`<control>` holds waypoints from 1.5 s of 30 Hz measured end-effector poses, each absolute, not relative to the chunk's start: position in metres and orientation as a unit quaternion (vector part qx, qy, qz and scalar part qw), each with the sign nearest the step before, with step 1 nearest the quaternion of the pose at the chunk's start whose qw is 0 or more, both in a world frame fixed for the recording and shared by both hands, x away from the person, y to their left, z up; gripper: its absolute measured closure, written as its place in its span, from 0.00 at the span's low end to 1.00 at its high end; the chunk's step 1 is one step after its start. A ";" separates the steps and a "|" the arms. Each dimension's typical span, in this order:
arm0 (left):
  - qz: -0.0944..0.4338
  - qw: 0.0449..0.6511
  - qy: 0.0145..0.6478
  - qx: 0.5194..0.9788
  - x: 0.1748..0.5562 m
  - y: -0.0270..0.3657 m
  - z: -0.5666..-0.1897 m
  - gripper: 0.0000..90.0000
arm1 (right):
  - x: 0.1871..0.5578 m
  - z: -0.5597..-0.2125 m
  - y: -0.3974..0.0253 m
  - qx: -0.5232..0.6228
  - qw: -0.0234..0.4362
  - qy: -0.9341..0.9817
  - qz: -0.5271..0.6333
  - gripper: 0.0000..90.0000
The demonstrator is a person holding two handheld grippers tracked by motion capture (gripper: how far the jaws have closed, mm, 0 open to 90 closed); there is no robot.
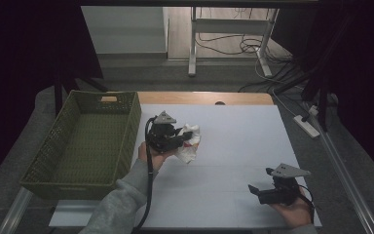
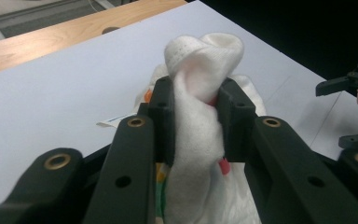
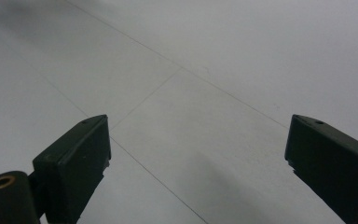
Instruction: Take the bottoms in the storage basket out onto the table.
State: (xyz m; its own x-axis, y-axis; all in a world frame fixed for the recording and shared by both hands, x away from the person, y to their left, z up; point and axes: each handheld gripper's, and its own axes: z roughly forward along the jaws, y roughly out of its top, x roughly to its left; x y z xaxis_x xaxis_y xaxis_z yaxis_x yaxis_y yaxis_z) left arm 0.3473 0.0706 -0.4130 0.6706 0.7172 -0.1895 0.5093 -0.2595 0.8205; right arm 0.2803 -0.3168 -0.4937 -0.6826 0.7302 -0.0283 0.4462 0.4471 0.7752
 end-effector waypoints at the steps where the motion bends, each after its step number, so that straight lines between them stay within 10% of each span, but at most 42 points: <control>1: 0.111 0.467 0.390 0.786 0.347 0.071 -0.413 0.78 | 0.280 -0.494 -0.317 0.354 0.183 0.831 0.389 0.08; 45: 0.099 0.407 0.413 0.809 0.396 0.022 -0.466 0.76 | 0.281 -0.494 -0.317 0.355 0.176 0.831 0.392 0.08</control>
